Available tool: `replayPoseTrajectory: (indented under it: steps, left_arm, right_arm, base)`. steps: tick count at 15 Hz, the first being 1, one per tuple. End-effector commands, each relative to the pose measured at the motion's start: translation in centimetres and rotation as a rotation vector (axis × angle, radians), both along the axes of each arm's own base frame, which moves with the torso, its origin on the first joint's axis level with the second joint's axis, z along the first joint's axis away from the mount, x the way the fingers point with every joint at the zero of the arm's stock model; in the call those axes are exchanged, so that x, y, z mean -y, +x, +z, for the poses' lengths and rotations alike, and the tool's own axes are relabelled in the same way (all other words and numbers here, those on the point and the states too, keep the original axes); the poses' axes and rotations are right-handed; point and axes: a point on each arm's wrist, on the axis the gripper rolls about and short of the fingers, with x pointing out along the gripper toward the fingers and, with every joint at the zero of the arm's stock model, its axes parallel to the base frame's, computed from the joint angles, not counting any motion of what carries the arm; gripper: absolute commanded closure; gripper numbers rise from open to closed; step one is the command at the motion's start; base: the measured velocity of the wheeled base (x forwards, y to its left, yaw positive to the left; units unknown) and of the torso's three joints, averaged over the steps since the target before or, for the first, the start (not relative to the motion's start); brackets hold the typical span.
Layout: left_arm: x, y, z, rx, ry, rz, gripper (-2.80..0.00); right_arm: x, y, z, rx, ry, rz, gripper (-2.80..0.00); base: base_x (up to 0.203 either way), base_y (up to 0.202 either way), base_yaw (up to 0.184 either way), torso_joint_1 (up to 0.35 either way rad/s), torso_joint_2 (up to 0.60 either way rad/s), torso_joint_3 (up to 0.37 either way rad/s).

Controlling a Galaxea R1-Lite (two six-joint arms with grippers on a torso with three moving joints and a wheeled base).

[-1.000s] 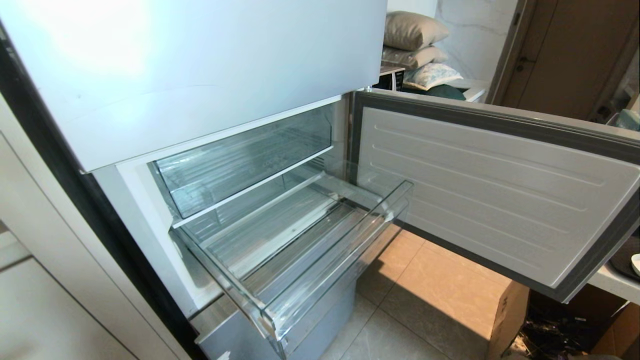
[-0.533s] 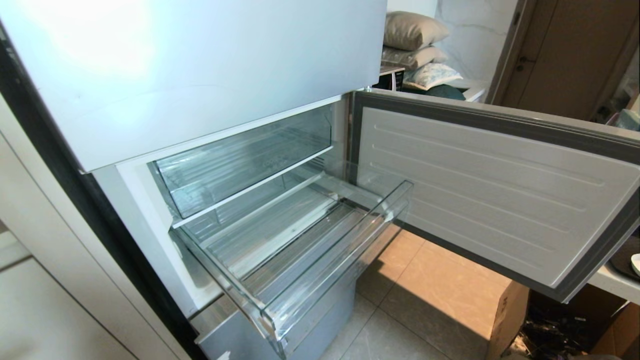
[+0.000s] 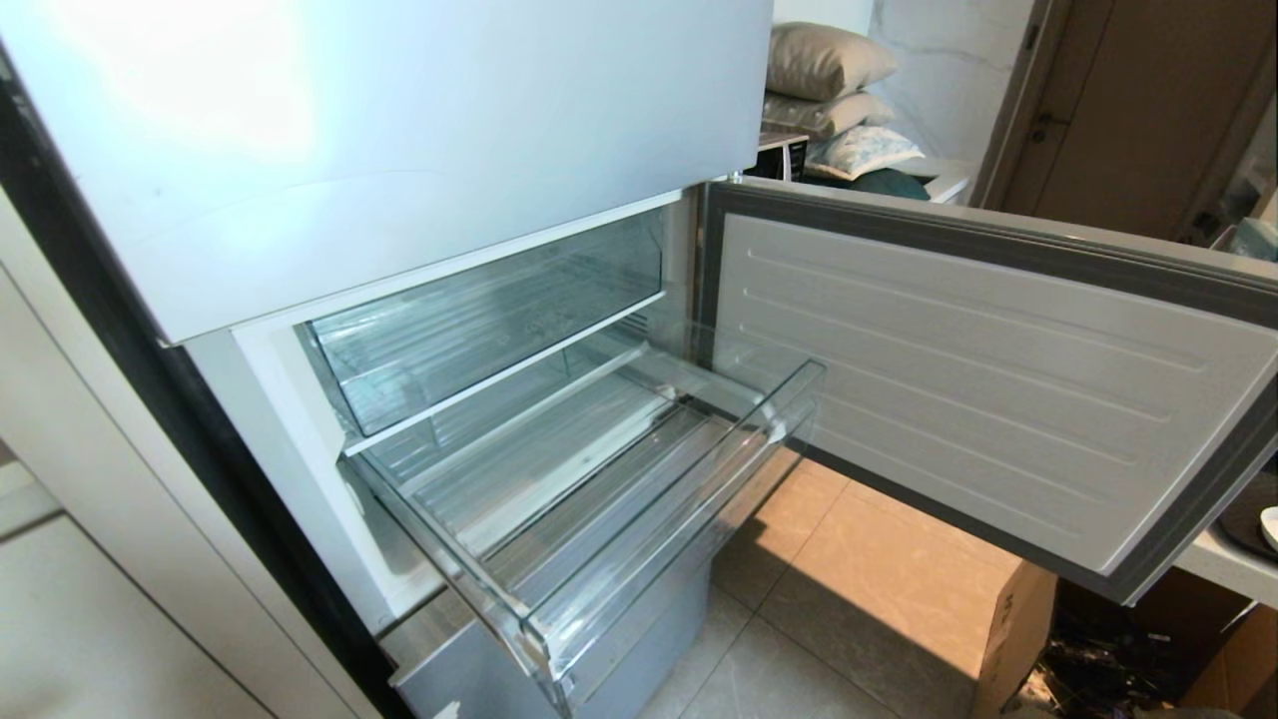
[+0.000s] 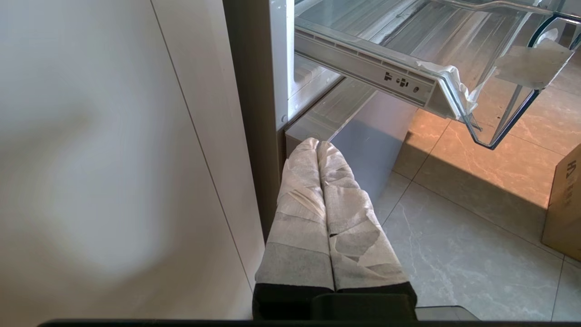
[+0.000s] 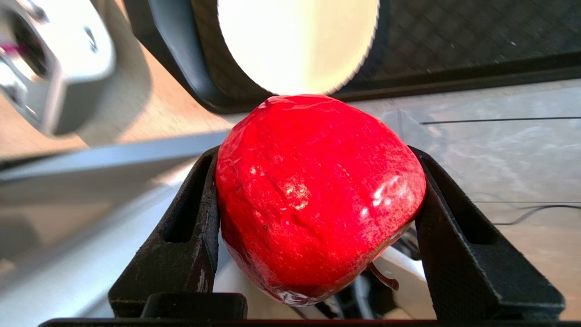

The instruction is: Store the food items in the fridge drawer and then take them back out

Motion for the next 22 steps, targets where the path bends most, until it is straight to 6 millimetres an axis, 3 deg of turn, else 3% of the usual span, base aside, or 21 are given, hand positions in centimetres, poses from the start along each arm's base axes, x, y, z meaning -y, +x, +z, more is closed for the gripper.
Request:
replayPoseTrajectory:
  steps: [1, 7, 17, 18, 22]
  left_arm:
    - [0.0, 0.0, 0.0, -0.001, 0.0, 0.001, 0.0]
    - [0.0, 0.0, 0.0, -0.001, 0.0, 0.0, 0.0]
    - [0.0, 0.0, 0.0, -0.001, 0.0, 0.001, 0.0]
    - [0.0, 0.0, 0.0, -0.001, 0.0, 0.001, 0.0]
    - [0.0, 0.0, 0.0, -0.001, 0.0, -0.001, 0.0]
  right_arm:
    - [0.0, 0.7, -0.3, 0.009, 0.012, -0.009, 0.0]
    - [2.7, 3.9, -4.6, 0.032, -0.068, -0.109, 0.0]
    - [2.2, 4.9, -4.8, 0.045, -0.061, -0.103, 0.0]
    - [2.2, 4.9, -4.7, 0.047, -0.063, -0.103, -2.8]
    - [2.2, 4.8, -4.5, 0.051, -0.069, -0.103, -2.8]
  base:
    - [0.0, 0.0, 0.0, 0.0, 0.0, 0.0]
    - [0.0, 0.0, 0.0, 0.0, 0.0, 0.0]
    - [0.0, 0.0, 0.0, 0.0, 0.0, 0.0]
    - [0.0, 0.0, 0.0, 0.0, 0.0, 0.0]
    - [0.0, 0.0, 0.0, 0.0, 0.0, 0.0]
